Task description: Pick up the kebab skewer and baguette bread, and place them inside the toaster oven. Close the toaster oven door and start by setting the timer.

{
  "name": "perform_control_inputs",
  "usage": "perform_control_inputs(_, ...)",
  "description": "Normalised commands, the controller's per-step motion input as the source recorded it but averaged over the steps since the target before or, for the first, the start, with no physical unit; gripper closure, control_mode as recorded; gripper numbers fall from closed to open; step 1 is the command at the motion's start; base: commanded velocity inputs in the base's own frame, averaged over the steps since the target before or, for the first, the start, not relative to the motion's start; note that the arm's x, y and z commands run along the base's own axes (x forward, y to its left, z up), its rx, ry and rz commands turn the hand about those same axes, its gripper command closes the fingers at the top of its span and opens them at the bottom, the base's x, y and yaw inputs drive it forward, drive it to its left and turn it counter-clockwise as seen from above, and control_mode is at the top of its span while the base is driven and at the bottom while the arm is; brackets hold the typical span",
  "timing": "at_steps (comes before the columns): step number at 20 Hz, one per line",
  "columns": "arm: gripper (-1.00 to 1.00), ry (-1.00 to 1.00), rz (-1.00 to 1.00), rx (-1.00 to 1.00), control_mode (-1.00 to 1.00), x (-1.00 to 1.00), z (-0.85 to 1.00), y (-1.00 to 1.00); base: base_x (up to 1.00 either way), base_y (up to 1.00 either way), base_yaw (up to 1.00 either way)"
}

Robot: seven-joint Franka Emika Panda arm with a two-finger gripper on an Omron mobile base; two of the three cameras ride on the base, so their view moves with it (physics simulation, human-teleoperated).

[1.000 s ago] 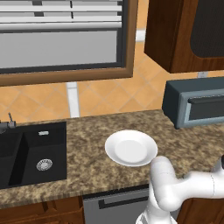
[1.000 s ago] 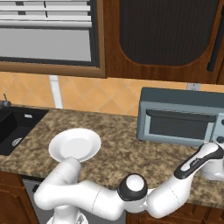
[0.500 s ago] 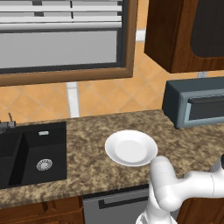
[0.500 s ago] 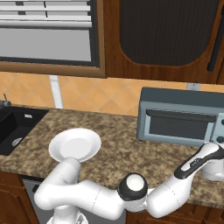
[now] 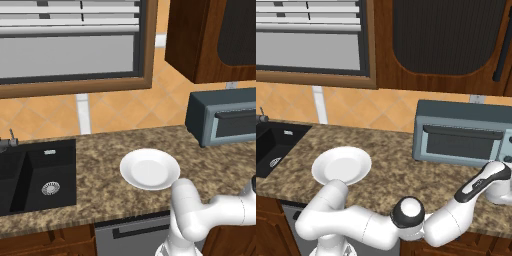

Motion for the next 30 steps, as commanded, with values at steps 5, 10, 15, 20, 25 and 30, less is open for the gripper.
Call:
perform_control_inputs(5,-1.0,0.0,0.0,0.0,-1.0,0.11,0.0,0.01,0.0,0.0,0.0)
perform_control_inputs(10,-1.0,0.0,0.0,0.0,-1.0,0.0,0.0,0.0,0.0,0.0,0.0)
perform_control_inputs(15,-1.0,0.0,0.0,0.0,-1.0,0.0,0.0,0.0,0.0,0.0,0.0)
perform_control_inputs(20,-1.0,0.0,0.0,0.0,-1.0,0.0,0.0,0.0,0.0,0.0,0.0)
perform_control_inputs(25,-1.0,0.0,0.0,0.0,-1.0,-0.05,0.0,0.0,0.0,0.0,0.0)
perform_control_inputs(30,-1.0,0.0,0.0,0.0,-1.0,-0.04,0.0,0.0,0.0,0.0,0.0)
